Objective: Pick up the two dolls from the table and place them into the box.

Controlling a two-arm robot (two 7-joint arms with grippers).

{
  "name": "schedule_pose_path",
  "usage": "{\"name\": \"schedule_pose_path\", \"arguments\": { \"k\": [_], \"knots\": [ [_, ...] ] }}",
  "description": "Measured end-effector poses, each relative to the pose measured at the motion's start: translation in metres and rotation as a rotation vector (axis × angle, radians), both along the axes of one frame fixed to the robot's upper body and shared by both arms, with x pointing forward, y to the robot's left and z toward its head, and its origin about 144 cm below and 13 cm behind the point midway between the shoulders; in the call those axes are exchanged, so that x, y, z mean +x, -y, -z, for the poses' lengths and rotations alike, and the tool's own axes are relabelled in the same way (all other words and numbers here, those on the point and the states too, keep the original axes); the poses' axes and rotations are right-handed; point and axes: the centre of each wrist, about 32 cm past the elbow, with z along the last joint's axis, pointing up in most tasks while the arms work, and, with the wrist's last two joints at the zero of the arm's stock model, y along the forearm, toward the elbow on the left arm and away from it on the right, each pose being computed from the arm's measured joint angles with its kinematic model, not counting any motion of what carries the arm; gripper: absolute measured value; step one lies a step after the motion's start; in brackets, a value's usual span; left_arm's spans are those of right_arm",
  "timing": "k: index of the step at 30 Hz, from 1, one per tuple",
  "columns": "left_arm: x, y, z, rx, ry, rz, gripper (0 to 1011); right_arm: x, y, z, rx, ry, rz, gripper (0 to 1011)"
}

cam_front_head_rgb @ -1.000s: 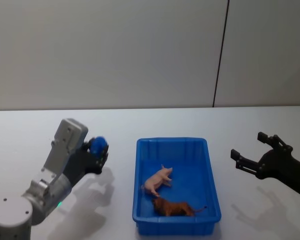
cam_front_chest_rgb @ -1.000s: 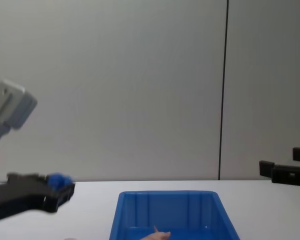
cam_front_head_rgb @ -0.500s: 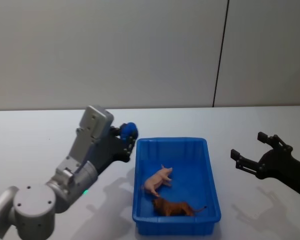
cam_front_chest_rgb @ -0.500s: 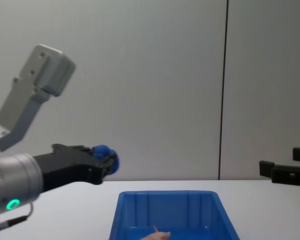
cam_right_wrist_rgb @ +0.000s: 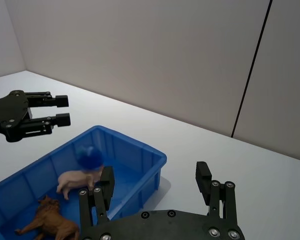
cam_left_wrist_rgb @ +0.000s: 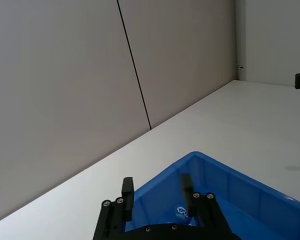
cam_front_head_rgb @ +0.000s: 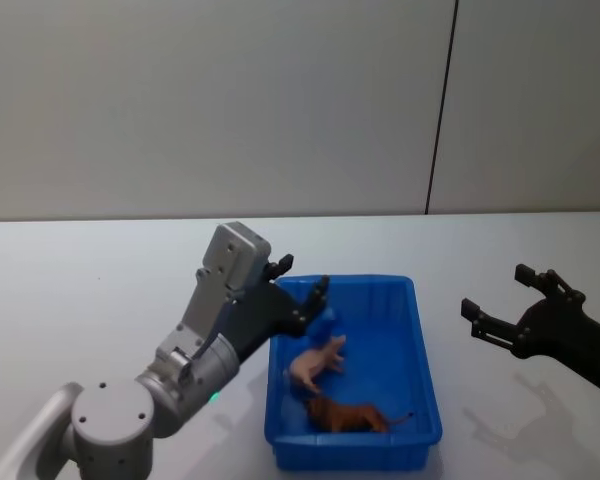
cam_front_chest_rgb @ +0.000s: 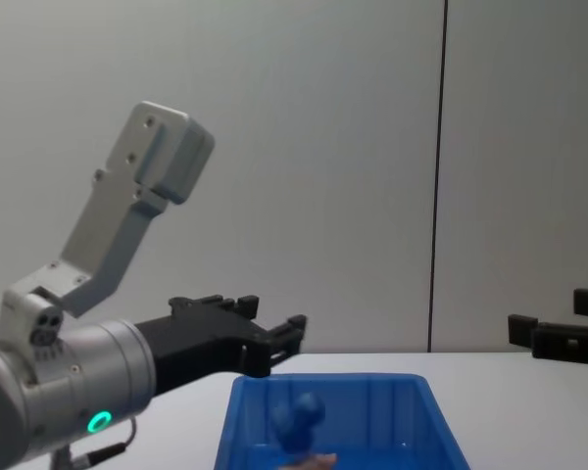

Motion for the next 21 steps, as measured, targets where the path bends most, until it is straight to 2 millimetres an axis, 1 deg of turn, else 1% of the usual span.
{"name": "schedule_pose_path", "arguments": {
  "k": [2,5,6,11,13,14,17,21],
  "knots": [
    [-0.001,0.003,0.001,-0.006,-0.002,0.006,618,0.0,0.0,0.0,0.0,0.0,0.0,1001],
    [-0.001,0.006,0.003,-0.013,-0.002,0.012,680,0.0,0.0,0.0,0.0,0.0,0.0,1001],
    [-0.002,0.008,0.003,-0.018,-0.002,0.015,738,0.0,0.0,0.0,0.0,0.0,0.0,1001],
    [-0.003,0.012,0.004,-0.033,0.009,0.024,878,0.0,0.0,0.0,0.0,0.0,0.0,1001],
    [-0.003,0.012,0.004,-0.037,0.015,0.024,919,0.0,0.0,0.0,0.0,0.0,0.0,1001],
    [-0.004,0.013,0.004,-0.041,0.024,0.022,965,0.0,0.0,0.0,0.0,0.0,0.0,1001],
    [-0.004,0.013,0.003,-0.048,0.042,0.017,1001,0.0,0.0,0.0,0.0,0.0,0.0,1001],
    [-0.006,0.012,0.0,-0.057,0.083,0.004,1001,0.0,0.0,0.0,0.0,0.0,0.0,1001]
  ]
}}
